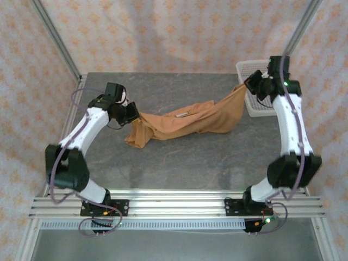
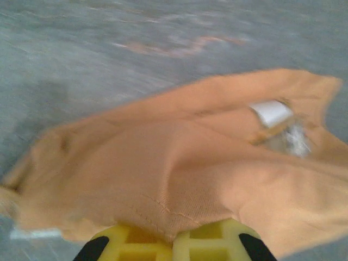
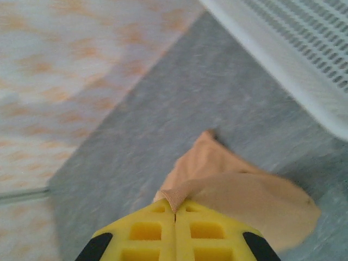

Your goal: Fold the inside-out t-shirt

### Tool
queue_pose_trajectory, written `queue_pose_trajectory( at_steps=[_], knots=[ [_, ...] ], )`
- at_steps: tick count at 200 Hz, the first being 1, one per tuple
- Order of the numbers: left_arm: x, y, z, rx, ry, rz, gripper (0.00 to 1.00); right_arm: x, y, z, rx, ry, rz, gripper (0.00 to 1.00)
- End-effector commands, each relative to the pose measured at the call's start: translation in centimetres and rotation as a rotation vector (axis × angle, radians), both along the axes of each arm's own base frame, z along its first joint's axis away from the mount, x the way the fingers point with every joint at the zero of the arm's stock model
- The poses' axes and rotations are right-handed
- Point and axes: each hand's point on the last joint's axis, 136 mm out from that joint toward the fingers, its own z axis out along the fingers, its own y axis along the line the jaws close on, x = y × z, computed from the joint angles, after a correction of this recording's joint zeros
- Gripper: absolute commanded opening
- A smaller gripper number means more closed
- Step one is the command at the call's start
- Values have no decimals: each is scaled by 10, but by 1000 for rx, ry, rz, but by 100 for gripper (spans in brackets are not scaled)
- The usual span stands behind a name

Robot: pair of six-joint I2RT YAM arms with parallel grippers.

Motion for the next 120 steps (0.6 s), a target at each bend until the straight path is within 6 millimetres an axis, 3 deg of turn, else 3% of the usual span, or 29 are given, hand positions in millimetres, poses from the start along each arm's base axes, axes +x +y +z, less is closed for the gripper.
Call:
queue_pose_trajectory(
  at_steps=[1, 11, 17, 21, 31, 46, 52, 72, 101, 120],
  knots=[
    [39, 41, 34, 17, -156, 161, 2, 18, -24, -32, -102, 84, -64, 0],
    [49, 39, 43, 8, -173, 156, 2, 23, -22, -34, -93, 81, -59, 0],
    [52, 36, 45, -2, -170, 142, 8, 25, -21, -36, -88, 80, -55, 0],
    [54, 35, 47, -6, -169, 134, 19, 26, -19, -35, -86, 77, -50, 0],
    [54, 34, 43, 7, -148, 113, 59, 27, -14, -37, -87, 77, -38, 0],
    [46, 40, 30, 63, -99, 101, 93, 31, -6, -44, -75, 86, -14, 0],
    [41, 42, 24, 83, -83, 96, 100, 32, -2, -47, -72, 92, -3, 0],
    [20, 47, 5, 127, -36, 74, 99, 35, 7, -57, -72, 108, 18, 0],
    [-24, 36, -23, 125, 24, 17, 64, 40, 19, -66, -65, 123, 42, 0],
    [-53, 24, -46, 143, 82, -32, 51, 42, 26, -69, -68, 126, 56, 0]
  ],
)
